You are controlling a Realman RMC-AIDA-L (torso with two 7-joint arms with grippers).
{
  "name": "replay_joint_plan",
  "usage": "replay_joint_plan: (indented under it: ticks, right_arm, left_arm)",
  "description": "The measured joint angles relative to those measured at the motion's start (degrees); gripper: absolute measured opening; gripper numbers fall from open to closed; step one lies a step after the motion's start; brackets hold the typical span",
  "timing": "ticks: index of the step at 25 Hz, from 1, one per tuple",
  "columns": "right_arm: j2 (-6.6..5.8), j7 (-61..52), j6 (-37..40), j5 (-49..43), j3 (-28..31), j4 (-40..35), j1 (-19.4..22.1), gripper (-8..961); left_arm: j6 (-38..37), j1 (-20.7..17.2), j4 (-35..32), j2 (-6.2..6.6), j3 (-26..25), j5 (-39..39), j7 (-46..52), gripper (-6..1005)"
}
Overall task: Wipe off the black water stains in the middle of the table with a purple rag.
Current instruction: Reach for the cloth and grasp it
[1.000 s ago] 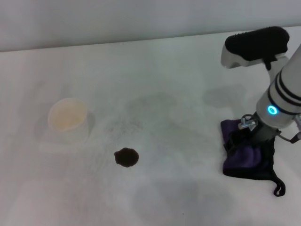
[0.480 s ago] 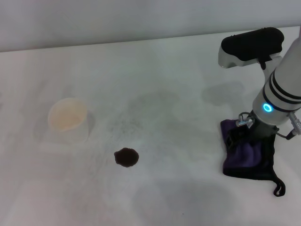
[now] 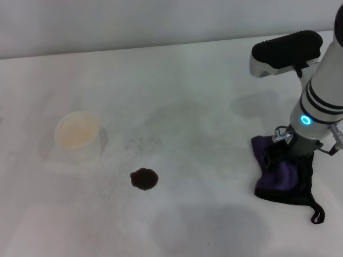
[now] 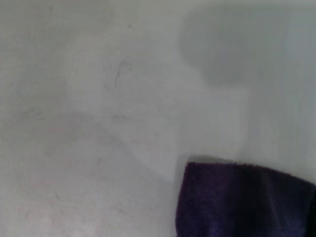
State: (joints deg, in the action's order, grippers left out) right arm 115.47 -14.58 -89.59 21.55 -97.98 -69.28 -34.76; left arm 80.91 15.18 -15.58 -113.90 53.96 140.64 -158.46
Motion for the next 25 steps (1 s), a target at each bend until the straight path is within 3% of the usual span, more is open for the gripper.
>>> replay_joint_plan:
  ticks: [10, 16, 25]
  right_arm:
    - [0.31, 0.32, -0.31, 0.12, -1.04, -1.00, -1.03, 373]
    - [0.44, 0.58, -0.06, 0.59, -1.22, -2.82, -1.10, 177]
    - [0.54, 2.89, 4.97, 7.84, -4.67, -4.90, -1.40, 3]
  left_arm:
    - [-0.38, 0.61, 0.11, 0.06, -0.17, -0.11, 0.00, 877]
    - [-0.41, 1.03, 0.12, 0.18, -0.29, -0.11, 0.00, 876]
    - [-0.41, 0.93, -0.98, 0.08, -0.02, 0.26, -0.11, 877]
